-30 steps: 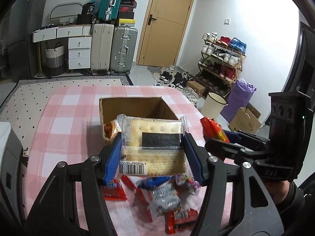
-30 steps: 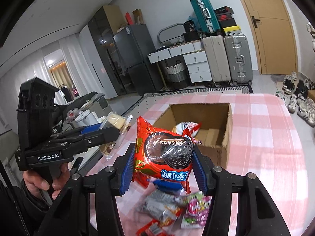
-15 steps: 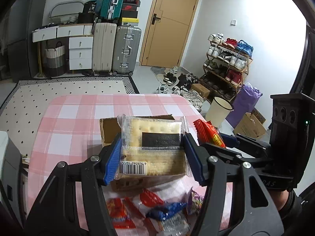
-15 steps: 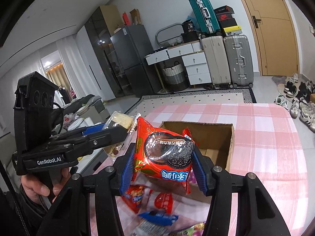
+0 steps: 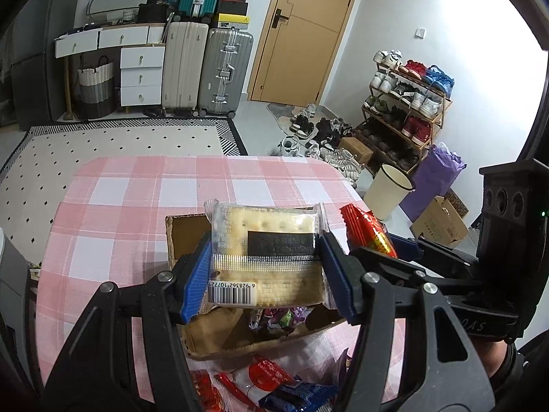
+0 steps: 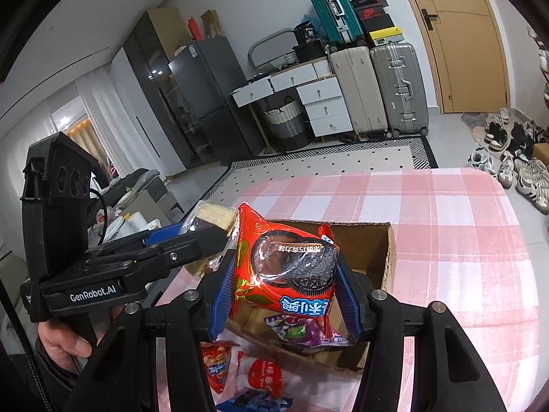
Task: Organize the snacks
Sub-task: 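Open both tools to drop the packets into the box, then withdraw both tools from the box back toward the snack pile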
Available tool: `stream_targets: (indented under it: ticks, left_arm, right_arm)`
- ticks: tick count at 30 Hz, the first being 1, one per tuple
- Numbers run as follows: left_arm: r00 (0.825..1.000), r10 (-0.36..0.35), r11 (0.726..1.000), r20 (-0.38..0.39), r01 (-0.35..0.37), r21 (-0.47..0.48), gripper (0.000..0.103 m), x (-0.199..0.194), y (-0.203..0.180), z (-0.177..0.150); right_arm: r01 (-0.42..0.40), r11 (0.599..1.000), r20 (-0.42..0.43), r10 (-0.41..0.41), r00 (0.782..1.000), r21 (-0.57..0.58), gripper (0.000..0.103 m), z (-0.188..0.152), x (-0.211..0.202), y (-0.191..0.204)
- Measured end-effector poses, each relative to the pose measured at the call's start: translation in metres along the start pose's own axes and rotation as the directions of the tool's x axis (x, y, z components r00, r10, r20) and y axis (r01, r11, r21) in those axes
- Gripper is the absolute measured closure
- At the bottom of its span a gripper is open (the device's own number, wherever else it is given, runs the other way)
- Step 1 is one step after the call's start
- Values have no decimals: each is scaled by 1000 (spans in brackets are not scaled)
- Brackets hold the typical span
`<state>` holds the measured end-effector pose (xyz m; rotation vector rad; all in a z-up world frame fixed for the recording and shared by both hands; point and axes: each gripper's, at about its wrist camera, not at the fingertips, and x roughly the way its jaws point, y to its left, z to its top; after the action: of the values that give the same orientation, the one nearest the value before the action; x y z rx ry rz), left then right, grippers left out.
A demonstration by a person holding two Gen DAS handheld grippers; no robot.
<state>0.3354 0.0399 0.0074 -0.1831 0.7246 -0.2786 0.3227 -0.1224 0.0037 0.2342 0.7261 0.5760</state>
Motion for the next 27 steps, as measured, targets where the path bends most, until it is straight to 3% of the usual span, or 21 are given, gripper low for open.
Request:
stream_targets:
  ticks: [6, 9, 11, 27]
  left_arm:
    - [1000, 22, 999, -21, -22, -26, 45, 25, 11, 4]
    - [998, 42, 999, -43, -43, -26, 42, 37, 15, 4]
    - [998, 49, 998, -39, -50, -29, 33, 36, 17, -1]
    - [997, 74, 997, 38, -74, -10, 24, -32, -3, -37]
  right_arm:
    - [2, 999, -47, -1, 999, 32, 44, 3, 19, -10]
    - [-3, 999, -45, 5, 999, 45, 28, 4, 23, -12]
    - [9, 999, -31, -8, 1000, 50, 18, 5, 20, -13]
    - [16, 999, 65, -19, 998, 41, 12, -10, -43, 1]
